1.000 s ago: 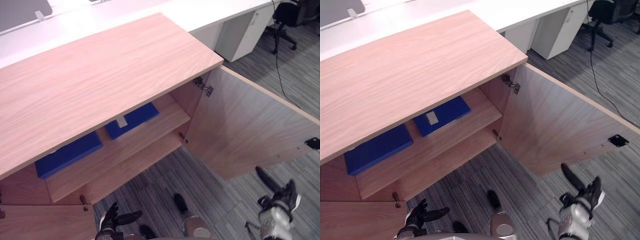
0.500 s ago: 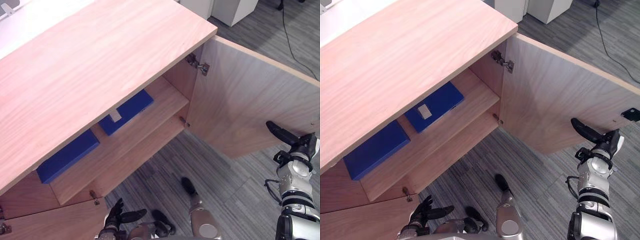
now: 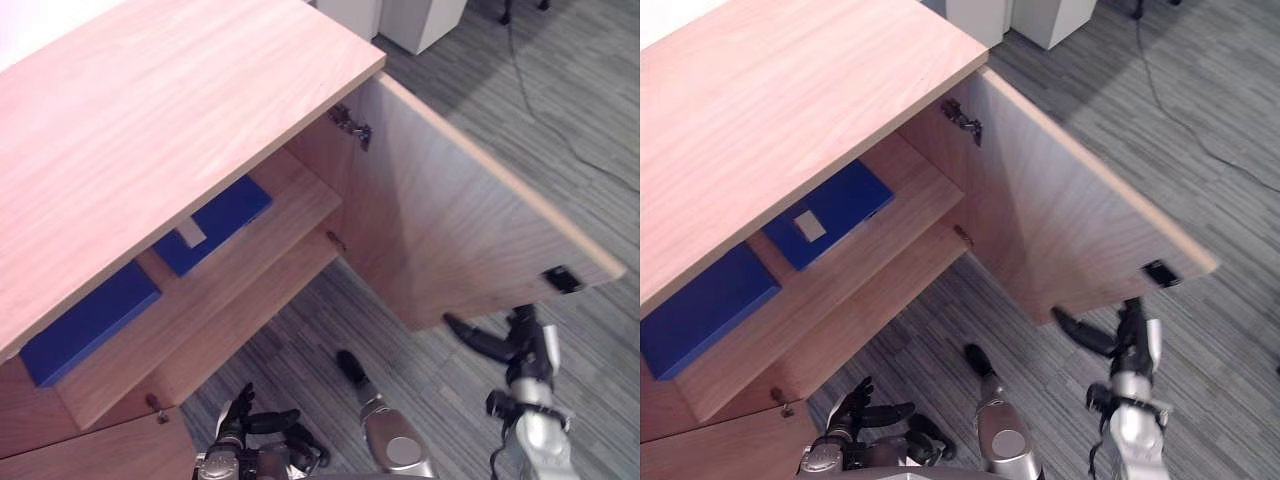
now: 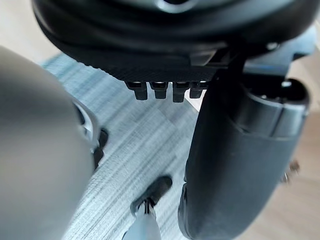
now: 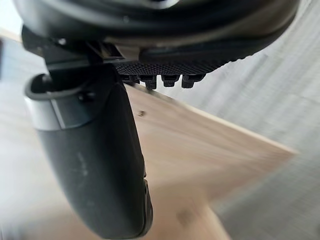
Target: Walk over to the cabinet, pick up the folder, carry it to the office cabinet, place the folder inside the office cabinet, then close the office cabinet door
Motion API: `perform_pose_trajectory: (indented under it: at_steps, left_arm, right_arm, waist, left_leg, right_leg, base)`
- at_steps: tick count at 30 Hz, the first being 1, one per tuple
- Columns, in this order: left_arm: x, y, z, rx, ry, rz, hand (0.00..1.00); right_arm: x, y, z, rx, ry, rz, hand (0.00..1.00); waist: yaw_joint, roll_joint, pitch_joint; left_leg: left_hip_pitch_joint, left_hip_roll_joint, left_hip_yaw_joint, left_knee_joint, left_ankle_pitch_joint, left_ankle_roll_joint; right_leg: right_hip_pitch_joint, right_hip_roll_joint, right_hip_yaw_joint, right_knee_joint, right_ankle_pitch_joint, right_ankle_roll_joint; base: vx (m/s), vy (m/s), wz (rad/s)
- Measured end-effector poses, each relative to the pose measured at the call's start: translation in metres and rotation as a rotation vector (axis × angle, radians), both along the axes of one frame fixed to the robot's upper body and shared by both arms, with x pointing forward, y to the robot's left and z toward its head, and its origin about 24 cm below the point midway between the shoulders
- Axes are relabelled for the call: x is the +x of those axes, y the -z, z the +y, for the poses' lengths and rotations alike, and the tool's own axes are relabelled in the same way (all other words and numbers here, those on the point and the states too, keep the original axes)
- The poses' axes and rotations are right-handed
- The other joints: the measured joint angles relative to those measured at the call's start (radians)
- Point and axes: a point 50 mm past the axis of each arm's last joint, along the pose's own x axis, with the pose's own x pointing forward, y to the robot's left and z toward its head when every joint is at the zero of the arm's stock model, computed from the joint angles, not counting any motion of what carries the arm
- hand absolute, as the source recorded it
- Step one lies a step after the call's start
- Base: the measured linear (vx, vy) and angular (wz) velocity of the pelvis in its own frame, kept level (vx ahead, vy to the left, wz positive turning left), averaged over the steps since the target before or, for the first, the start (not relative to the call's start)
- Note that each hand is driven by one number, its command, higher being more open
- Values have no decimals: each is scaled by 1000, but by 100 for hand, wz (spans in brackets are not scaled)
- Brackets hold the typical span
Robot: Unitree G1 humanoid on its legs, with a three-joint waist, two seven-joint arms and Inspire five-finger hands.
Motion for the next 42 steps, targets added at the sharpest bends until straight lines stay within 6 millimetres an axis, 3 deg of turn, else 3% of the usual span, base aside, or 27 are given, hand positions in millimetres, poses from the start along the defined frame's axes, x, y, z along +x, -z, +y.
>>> perform_pose_trajectory:
  at_steps: [3, 4, 6, 8, 10, 12, 13, 16, 18, 19, 20, 23, 27, 31, 33, 38, 42]
  left_arm:
    - [8, -3, 8, 35, 58, -1, 100]
    - [11, -4, 10, 42, 79, -5, 100]
    - [12, -5, 12, 45, 89, -6, 100]
    - [15, -7, 18, 79, 133, -5, 100]
    - [13, -7, 22, 94, 147, 5, 100]
    - [11, -7, 24, 101, 148, 18, 100]
    - [11, -7, 24, 100, 148, 18, 100]
    - [15, -8, 22, 104, 163, 8, 100]
    - [18, -9, 20, 104, 154, -8, 100]
    - [19, -10, 21, 105, 152, -13, 100]
    - [19, -11, 24, 104, 125, -19, 100]
    - [15, -10, 29, 96, 59, -15, 100]
    - [6, -7, 30, 71, -17, -7, 100]
    - [-2, -4, 31, 38, -109, -2, 100]
    - [-8, -3, 32, 12, -177, -7, 100]
    - [-38, -1, 51, -27, -416, -4, 100]
    - [-44, -14, 76, 5, -573, -86, 100]
  right_arm:
    - [-20, 9, 25, -24, -337, 130, 100]
    - [-27, 7, 39, -36, -532, 172, 100]
    - [-29, 4, 52, -47, -696, 183, 100]
    - [-35, -9, 78, -37, -962, 162, 100]
    - [-31, -13, 89, -30, -1040, 127, 100]
    - [-12, -20, 99, -92, -1092, 51, 100]
    - [-4, -21, 101, -109, -1090, 27, 100]
    - [45, -25, 108, -204, -997, -86, 100]
    - [93, -25, 106, -234, -788, -137, 100]
    - [104, -27, 103, -241, -735, -147, 100]
    - [122, -29, 90, -263, -632, -150, 100]
    - [149, -30, 60, -331, -420, -131, 100]
    - [158, -32, 41, -349, -268, -127, 100]
    - [148, -20, 29, -355, -180, -77, 100]
    - [138, -9, 28, -338, -157, -40, 100]
    - [118, 23, 60, -278, -262, 70, 100]
    - [101, 50, 93, -222, -395, 186, 100]
  waist:
    - [3, -18, 1]
    - [12, -23, -1]
    - [24, -26, 1]
    - [67, -37, 4]
    - [77, -45, 4]
    - [101, -55, 1]
    - [107, -56, 0]
    - [137, -57, -1]
    - [169, -55, -2]
    - [179, -54, -2]
    - [193, -54, -2]
    - [226, -47, 0]
    - [240, -34, -1]
    - [246, -25, -1]
    - [264, -20, -2]
    - [324, -9, -7]
    - [386, 18, -22]
  left_leg:
    - [-9, 22, -14, 39, -9, -1]
    - [-11, 29, -30, 53, -14, -7]
    - [-13, 32, -48, 62, -14, -7]
    - [-29, 31, -91, 72, -12, -5]
    - [-47, 22, -129, 72, -4, 3]
    - [-81, 2, -191, 69, 8, 13]
    - [-90, -5, -208, 68, 12, 17]
    - [-126, -41, -296, 46, 47, 39]
    - [-136, -76, -372, 12, 78, 45]
    - [-141, -81, -388, 6, 84, 46]
    - [-148, -91, -420, -3, 95, 47]
    - [-156, -115, -490, -26, 121, 45]
    - [-170, -155, -576, -75, 171, 45]
    - [-168, -194, -672, -142, 224, 34]
    - [-154, -210, -722, -193, 264, 28]
    - [-115, -213, -789, -304, 335, 8]
    - [-81, -214, -877, -383, 385, -1]
  right_leg:
    - [11, 9, -12, 0, 0, -3]
    - [21, 10, -25, 0, -2, -2]
    - [32, 9, -41, 0, -3, -4]
    - [43, 2, -80, 2, -5, -7]
    - [47, -10, -118, 2, -8, -10]
    - [48, -31, -179, 2, -9, -19]
    - [48, -37, -195, 2, -11, -20]
    - [57, -67, -287, 3, -18, -17]
    - [74, -92, -368, 11, -35, -12]
    - [76, -96, -385, 13, -39, -12]
    - [82, -102, -422, 15, -44, -12]
    - [97, -115, -495, 30, -63, -9]
    - [101, -141, -588, 48, -86, -5]
    - [117, -165, -687, 71, -114, -3]
    - [135, -169, -736, 71, -132, -5]
    - [157, -165, -804, 68, -160, -13]
    - [200, -161, -903, 68, -189, -10]
  base:
    - [-65, -55, 10]
    - [-65, -47, 23]
    - [-75, -48, 30]
    - [-56, -32, 50]
    - [-49, -21, 65]
    - [-39, -8, 82]
    - [-23, 8, 85]
    - [-1, 10, 97]
    - [23, 0, 102]
    - [25, -1, 91]
    - [14, -2, 67]
    - [10, -2, 74]
    - [-7, 1, 79]
    - [-50, -17, 74]
    - [-83, -50, 74]
    - [-43, -60, 44]
    - [38, -71, 67]
